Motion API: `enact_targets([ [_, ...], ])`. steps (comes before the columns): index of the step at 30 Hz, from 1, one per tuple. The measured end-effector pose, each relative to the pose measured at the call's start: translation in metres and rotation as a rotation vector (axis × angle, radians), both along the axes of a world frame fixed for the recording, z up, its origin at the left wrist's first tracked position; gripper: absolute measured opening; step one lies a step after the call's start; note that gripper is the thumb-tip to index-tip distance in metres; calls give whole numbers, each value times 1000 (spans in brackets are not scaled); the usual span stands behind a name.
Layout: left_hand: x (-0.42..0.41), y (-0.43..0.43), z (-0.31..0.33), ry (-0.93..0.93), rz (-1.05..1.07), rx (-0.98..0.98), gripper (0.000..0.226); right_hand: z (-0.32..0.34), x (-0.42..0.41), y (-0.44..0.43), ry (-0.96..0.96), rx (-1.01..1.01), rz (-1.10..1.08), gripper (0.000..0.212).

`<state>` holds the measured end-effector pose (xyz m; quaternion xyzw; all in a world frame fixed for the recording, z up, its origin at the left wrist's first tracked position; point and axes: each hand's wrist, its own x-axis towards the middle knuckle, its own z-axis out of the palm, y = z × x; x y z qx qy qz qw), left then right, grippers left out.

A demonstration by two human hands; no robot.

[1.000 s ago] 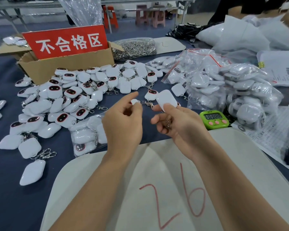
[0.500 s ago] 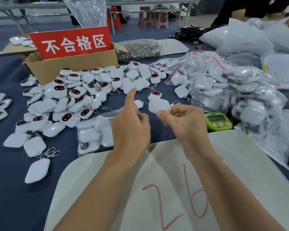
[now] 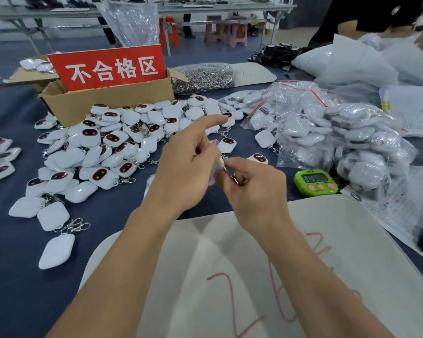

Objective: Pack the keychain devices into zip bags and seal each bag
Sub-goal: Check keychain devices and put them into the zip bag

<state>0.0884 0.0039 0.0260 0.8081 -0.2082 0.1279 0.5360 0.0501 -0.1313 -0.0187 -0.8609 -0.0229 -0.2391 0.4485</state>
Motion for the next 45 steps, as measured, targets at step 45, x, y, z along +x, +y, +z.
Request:
enact_targets([
  [45,-14,-24,-61,215,228,194,19,-16,3,-6,313,215,-164,59],
])
